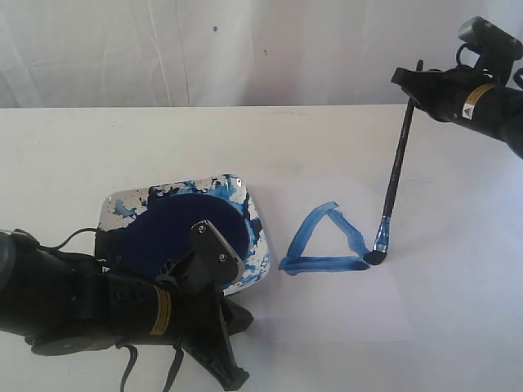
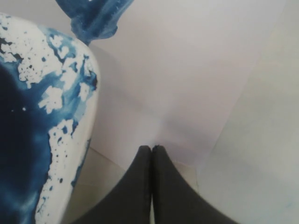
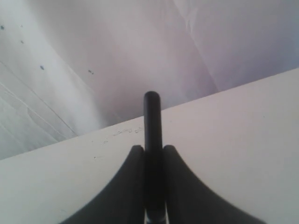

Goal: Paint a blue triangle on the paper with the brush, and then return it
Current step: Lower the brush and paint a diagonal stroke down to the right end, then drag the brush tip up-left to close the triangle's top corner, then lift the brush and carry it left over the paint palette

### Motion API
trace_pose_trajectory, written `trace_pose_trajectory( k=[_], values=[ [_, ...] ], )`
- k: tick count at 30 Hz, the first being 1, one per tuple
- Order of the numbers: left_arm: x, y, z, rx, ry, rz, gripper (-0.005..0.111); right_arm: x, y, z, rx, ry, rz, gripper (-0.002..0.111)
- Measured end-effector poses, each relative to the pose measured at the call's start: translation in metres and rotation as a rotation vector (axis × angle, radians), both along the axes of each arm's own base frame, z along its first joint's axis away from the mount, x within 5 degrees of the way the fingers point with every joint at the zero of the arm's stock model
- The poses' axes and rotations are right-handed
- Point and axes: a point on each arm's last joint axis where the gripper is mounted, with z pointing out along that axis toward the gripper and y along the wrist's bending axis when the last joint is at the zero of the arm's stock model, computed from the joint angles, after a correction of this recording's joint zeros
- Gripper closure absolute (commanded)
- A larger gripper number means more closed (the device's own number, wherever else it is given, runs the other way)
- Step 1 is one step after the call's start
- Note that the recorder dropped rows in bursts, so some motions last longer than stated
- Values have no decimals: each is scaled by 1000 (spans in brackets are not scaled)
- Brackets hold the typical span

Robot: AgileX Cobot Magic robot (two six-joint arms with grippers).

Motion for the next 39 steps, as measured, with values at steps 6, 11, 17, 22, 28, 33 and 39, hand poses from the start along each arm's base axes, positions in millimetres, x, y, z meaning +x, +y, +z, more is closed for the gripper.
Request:
trace_pose_trajectory(
  k=[6, 11, 17, 22, 28, 33, 39],
  values=[
    [0, 0, 0, 0, 0, 0, 107, -3, 0, 8, -7, -1, 5, 108],
    [0, 0, 0, 0, 0, 0, 107, -3, 3, 12, 79, -10, 15, 108],
    [0, 0, 0, 0, 0, 0, 107, -5, 9, 27, 178, -113, 89, 108],
    [0, 0, 0, 0, 0, 0, 107, -7, 12, 35, 207, -201, 131, 108],
    [0, 0, 0, 0, 0, 0, 107, -10, 15, 47, 283, -301, 178, 108],
    [0, 0, 0, 0, 0, 0, 107, -16, 15, 52, 345, -358, 199, 108],
    [0, 0, 0, -2, 2, 5, 107, -26, 13, 47, 431, -398, 200, 108]
  ],
)
